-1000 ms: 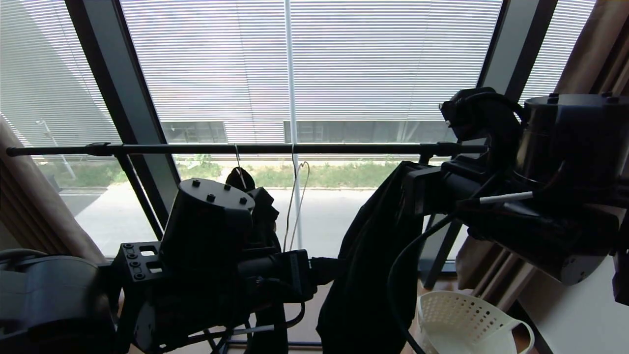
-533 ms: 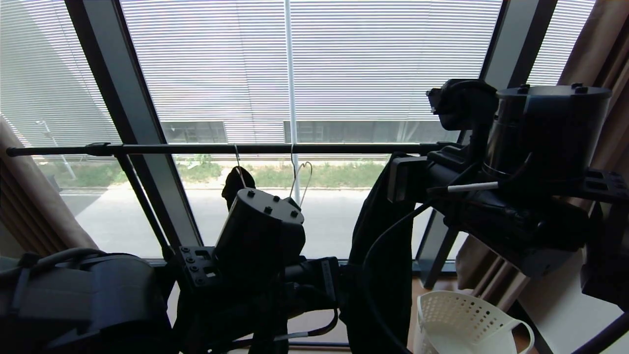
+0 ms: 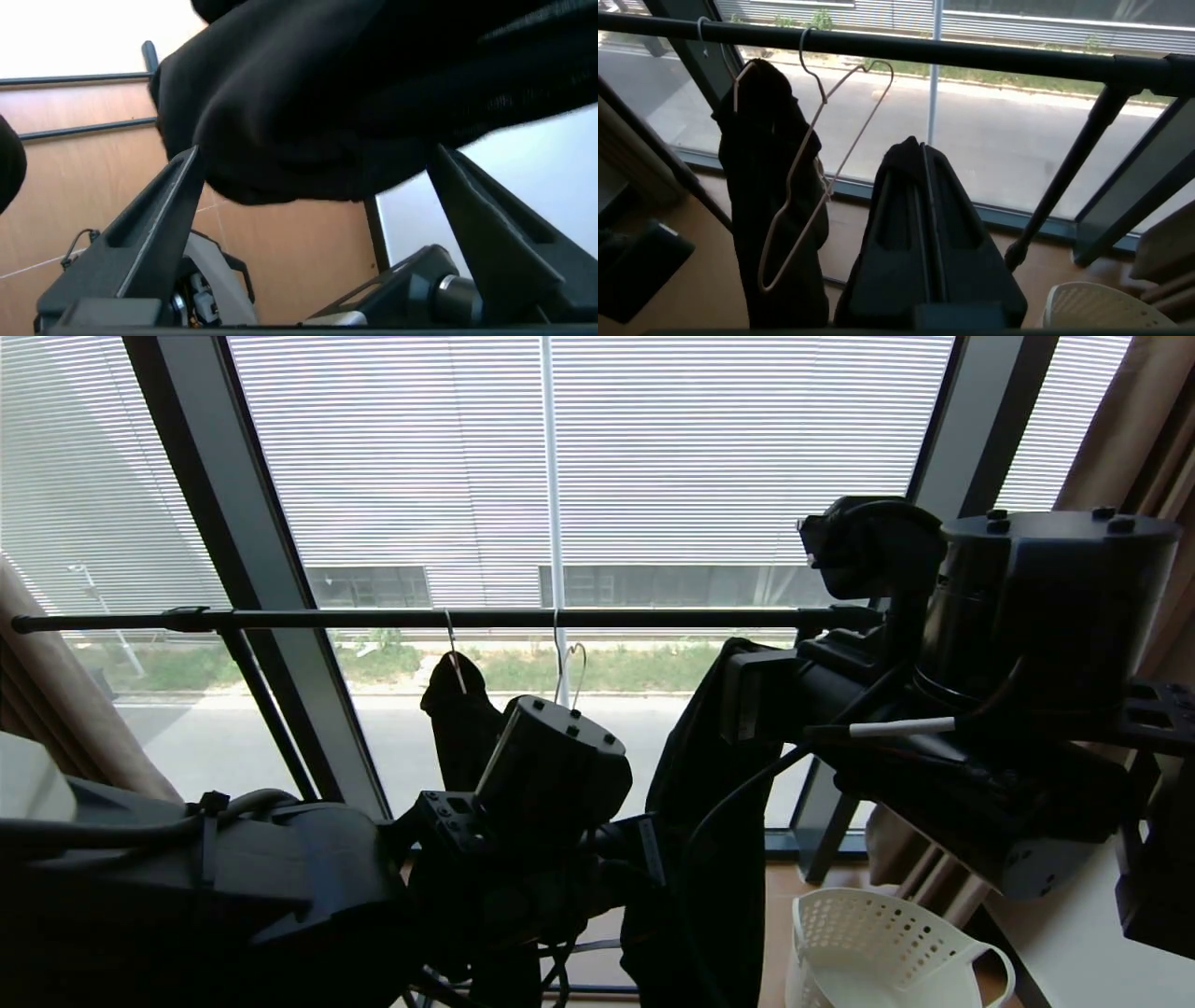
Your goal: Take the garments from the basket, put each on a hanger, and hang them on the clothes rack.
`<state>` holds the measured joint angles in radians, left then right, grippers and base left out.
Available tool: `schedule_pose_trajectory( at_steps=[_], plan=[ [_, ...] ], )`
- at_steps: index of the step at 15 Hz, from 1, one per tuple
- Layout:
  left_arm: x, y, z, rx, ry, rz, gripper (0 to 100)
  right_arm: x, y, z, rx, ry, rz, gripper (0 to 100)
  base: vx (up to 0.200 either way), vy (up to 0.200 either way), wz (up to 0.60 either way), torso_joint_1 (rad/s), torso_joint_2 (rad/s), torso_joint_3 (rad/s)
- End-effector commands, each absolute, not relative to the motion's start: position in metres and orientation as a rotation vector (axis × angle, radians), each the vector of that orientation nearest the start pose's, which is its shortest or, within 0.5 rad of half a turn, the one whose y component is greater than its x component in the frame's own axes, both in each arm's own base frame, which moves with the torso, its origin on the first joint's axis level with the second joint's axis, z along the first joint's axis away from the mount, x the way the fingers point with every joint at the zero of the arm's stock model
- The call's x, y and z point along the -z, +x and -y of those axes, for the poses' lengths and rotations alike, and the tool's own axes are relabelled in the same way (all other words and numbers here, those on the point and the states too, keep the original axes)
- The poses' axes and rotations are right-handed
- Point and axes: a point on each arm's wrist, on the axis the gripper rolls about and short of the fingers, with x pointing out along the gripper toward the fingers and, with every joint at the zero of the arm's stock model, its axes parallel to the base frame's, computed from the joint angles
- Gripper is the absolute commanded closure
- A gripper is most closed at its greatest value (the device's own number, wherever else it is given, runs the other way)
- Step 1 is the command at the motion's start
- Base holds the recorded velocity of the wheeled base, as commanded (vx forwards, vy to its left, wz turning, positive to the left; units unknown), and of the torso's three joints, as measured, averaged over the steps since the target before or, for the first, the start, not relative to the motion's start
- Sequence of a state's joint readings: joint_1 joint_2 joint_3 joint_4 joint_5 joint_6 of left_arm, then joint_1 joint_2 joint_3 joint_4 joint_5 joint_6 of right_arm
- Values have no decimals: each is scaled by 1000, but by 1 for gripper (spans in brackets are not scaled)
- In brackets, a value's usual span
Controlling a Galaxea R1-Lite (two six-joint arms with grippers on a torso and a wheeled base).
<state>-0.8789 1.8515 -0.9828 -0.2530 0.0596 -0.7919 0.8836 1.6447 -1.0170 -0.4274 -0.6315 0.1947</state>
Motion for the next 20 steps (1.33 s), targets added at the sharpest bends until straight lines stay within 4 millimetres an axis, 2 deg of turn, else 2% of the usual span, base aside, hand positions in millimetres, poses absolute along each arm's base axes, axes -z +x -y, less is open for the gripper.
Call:
schedule_pose_trajectory(
  at_steps=[1,6,11,16,17,20],
  plan=[
    [-138,228,262,493,-444,-835,0,-239,202,-227,-240,58,-168,100,0,0,0,0,0,0],
    [-130,233,269,490,-433,-847,0,-242,202,-228,-243,84,-139,100,0,0,0,0,0,0],
    [-112,218,283,514,-380,-905,0,-245,202,-229,-245,98,-124,100,0,0,0,0,0,0],
    [-107,209,287,532,-357,-923,0,-246,203,-226,-216,134,-120,100,0,0,0,0,0,0],
    [-107,206,287,527,-346,-921,100,-245,210,-221,-170,134,-118,100,0,0,0,0,0,0],
    [-114,194,276,514,-331,-897,100,-245,223,-208,-109,137,-113,100,0,0,0,0,0,0]
  ],
)
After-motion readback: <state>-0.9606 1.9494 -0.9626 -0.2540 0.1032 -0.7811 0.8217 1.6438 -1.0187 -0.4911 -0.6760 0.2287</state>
